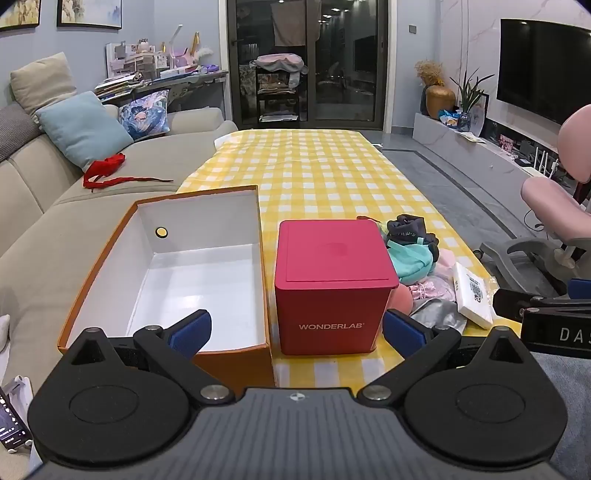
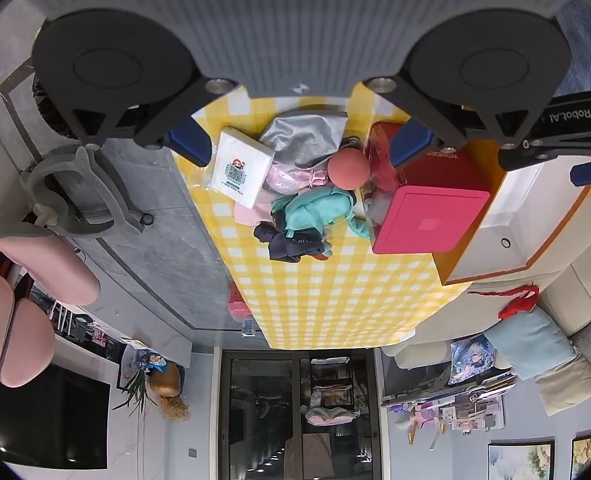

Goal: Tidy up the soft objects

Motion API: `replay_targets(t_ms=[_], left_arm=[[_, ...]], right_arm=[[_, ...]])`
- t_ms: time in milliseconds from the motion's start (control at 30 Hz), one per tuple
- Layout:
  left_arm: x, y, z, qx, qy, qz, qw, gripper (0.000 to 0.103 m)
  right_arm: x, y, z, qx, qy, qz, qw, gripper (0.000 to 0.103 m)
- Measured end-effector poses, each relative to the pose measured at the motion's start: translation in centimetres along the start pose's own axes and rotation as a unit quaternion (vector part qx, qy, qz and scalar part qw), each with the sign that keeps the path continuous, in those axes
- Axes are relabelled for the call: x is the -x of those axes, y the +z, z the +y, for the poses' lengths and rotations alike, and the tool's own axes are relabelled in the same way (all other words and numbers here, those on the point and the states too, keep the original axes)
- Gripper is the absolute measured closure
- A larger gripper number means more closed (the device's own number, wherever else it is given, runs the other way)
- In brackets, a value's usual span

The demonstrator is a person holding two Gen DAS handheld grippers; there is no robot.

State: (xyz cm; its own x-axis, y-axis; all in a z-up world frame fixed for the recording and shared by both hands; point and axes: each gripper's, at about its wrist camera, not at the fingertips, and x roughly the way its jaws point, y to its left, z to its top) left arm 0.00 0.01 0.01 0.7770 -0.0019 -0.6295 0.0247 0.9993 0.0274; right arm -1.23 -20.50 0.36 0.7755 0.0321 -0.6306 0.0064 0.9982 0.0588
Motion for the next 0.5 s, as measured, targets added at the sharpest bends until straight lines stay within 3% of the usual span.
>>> replay_targets(t_ms=[500], left_arm=[[0.0, 0.0, -0.01, -0.001, 0.0, 0.001, 1.0, 0.0]], right_arm=[[-0.1, -0.1, 0.23, -0.001, 0.002, 0.005, 1.0, 0.003]])
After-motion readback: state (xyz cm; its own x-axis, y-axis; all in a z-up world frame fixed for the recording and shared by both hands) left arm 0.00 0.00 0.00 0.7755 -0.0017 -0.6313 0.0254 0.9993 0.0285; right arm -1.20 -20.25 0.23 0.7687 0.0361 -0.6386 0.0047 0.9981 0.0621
